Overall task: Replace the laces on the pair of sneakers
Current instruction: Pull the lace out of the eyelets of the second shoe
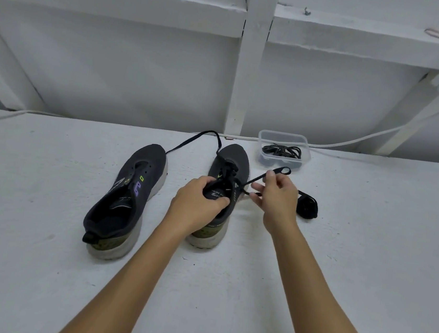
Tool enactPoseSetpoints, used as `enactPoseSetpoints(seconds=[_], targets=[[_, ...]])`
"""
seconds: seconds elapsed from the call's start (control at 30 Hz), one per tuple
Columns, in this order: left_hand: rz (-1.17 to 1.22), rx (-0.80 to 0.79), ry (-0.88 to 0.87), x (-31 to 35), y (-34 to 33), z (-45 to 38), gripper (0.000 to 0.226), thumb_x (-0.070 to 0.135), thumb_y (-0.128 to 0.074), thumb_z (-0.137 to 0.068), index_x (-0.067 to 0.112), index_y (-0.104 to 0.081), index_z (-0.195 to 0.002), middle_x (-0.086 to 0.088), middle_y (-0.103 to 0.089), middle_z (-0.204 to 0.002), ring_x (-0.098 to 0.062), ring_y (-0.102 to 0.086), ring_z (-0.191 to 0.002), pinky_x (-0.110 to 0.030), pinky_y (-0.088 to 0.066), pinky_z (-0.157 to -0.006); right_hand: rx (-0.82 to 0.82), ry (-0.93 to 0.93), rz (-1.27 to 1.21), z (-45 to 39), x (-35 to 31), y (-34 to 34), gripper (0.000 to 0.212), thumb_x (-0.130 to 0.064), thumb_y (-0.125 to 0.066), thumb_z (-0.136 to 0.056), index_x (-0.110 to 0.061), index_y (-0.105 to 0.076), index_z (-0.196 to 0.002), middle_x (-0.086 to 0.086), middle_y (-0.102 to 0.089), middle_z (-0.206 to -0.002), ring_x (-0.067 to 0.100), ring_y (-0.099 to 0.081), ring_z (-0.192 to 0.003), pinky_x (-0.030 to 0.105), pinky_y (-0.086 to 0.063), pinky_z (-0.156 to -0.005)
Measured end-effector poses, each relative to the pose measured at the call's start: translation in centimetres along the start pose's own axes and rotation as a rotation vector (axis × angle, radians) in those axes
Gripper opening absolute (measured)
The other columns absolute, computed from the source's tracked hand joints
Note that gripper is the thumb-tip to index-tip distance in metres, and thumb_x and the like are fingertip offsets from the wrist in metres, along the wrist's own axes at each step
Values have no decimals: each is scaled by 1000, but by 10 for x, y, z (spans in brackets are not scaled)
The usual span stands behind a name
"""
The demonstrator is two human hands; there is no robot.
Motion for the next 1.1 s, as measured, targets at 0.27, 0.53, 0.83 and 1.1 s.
enactPoseSetpoints(seconds=[0.27, 0.53, 0.83, 1.1], targets=[[120, 1, -29, 3, 13, -3, 21, 35, -69, -91, 39, -59, -109, 15, -62, -115, -2, -59, -101, -20, -46, -75, -415, -93, 236, 21, 22, -9, 28, -34, -66, -98, -8, -76, -100, 11, -76, -99, 16, -71, -81, 25, -57, -68], [-197, 27, -256, 17, 22, -14, 16, 35, -76, -86, 35, -67, -100, 14, -59, -114, -13, -62, -101, -35, -50, -92, -467, 7, 250, 21, 18, -14, 12, -18, -70, -96, -10, -75, -103, 1, -75, -90, 12, -72, -85, 22, -57, -70], [-504, -10, -297, 31, 16, -24, 15, 33, -71, -92, 28, -77, -105, 10, -54, -136, -16, -60, -109, -34, -45, -96, -475, 5, 214, 20, 22, -15, 7, -19, -70, -95, -14, -75, -97, 2, -76, -91, 13, -72, -87, 21, -56, -69], [-490, 0, -327, 29, 14, -24, 15, 31, -68, -94, 25, -77, -104, 9, -53, -134, -14, -59, -110, -28, -42, -91, -492, 77, 277, 16, 27, -18, 15, -21, -59, -102, -15, -61, -88, 7, -66, -89, 17, -68, -85, 35, -63, -78]])
Point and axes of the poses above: each hand's wrist, its own z-axis away from the middle knuckle, its own y-axis out of the back of the hand, x = y × z, the point moved 5 cm from there along -z, towards the middle knuckle
